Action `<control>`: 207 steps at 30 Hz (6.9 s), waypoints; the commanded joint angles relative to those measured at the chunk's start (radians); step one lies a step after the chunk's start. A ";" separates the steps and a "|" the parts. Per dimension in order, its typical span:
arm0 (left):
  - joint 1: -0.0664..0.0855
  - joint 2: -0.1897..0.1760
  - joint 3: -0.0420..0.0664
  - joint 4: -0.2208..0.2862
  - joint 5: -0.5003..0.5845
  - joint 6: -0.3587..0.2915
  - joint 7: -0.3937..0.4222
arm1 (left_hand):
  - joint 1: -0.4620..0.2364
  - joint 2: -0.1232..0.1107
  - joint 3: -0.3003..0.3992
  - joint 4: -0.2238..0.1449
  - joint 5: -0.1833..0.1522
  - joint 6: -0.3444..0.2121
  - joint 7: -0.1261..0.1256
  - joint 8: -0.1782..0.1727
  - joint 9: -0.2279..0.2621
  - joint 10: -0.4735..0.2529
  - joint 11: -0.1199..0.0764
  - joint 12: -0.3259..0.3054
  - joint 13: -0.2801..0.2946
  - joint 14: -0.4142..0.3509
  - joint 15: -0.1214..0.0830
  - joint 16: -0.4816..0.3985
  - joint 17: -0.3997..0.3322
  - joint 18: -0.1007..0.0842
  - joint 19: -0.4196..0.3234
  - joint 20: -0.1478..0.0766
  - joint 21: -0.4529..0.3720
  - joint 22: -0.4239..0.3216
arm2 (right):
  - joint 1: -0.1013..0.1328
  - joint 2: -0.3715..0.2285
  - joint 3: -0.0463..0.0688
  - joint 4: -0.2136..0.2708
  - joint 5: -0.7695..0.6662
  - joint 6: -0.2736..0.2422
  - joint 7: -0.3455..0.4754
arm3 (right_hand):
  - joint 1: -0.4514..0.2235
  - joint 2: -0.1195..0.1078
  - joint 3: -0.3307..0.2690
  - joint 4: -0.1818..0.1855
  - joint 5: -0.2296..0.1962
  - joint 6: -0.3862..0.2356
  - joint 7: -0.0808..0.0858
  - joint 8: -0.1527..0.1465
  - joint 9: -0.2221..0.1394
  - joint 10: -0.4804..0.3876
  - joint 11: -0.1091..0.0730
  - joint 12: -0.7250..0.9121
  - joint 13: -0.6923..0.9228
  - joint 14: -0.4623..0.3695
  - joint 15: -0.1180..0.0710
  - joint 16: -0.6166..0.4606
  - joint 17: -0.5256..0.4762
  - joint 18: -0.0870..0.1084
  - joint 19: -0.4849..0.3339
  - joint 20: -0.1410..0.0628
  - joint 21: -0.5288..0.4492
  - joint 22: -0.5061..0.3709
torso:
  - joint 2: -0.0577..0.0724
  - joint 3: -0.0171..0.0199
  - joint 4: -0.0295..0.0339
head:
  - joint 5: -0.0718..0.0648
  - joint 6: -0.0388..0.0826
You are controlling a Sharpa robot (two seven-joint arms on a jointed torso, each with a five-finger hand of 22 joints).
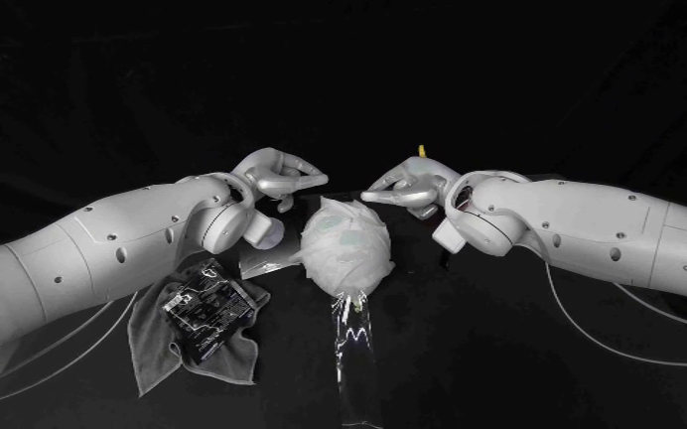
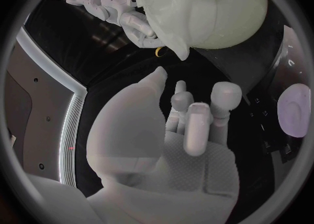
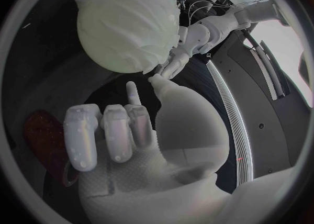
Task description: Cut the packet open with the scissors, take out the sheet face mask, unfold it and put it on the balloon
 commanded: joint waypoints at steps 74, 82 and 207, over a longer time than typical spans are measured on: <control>-0.001 -0.016 -0.001 0.024 -0.061 0.192 -0.062 | 0.052 0.034 -0.207 0.115 0.001 0.059 -0.022 0.025 -0.033 0.087 -0.019 0.070 0.124 0.093 -0.016 0.015 0.229 -0.025 0.033 -0.010 0.100 0.120 | -0.001 0.004 0.003 0.053 -0.004 -0.009 -0.039 | 0.113 0.040 -0.025 -0.021 -0.004 0.066 0.011 0.009 0.007 0.106 0.011 0.003 0.264 0.105 0.014 0.003 0.263 -0.014 0.103 0.013 0.019 0.263 | 0.001 0.0006 -0.0010 | 0.007 -0.025; -0.002 -0.016 -0.001 0.029 -0.063 0.200 -0.053 | 0.069 0.037 -0.216 0.109 0.001 0.064 -0.027 0.028 -0.034 0.092 -0.024 0.072 0.129 0.095 -0.019 0.016 0.233 -0.025 0.033 -0.013 0.102 0.122 | -0.001 -0.006 0.003 0.060 -0.007 -0.012 -0.035 | 0.109 0.039 -0.027 -0.019 -0.004 0.065 0.011 0.008 0.006 0.106 0.011 0.003 0.264 0.105 0.014 0.003 0.263 -0.014 0.103 0.013 0.019 0.263 | 0.002 0.0007 -0.0006 | 0.007 -0.026; -0.006 -0.041 -0.003 0.057 -0.063 0.166 -0.078 | 0.125 0.039 -0.163 0.109 0.001 0.081 -0.020 0.055 -0.053 0.089 -0.018 0.042 0.110 0.102 -0.014 0.017 0.250 -0.032 0.050 -0.008 0.124 0.155 | -0.024 -0.012 0.002 0.073 -0.030 -0.073 -0.081 | 0.041 0.020 -0.039 0.022 -0.004 -0.004 0.005 0.076 0.148 0.106 0.006 0.003 0.264 0.105 0.009 0.003 0.263 -0.010 0.094 0.011 0.006 0.258 | 0.002 0.0001 -0.0002 | -0.008 -0.034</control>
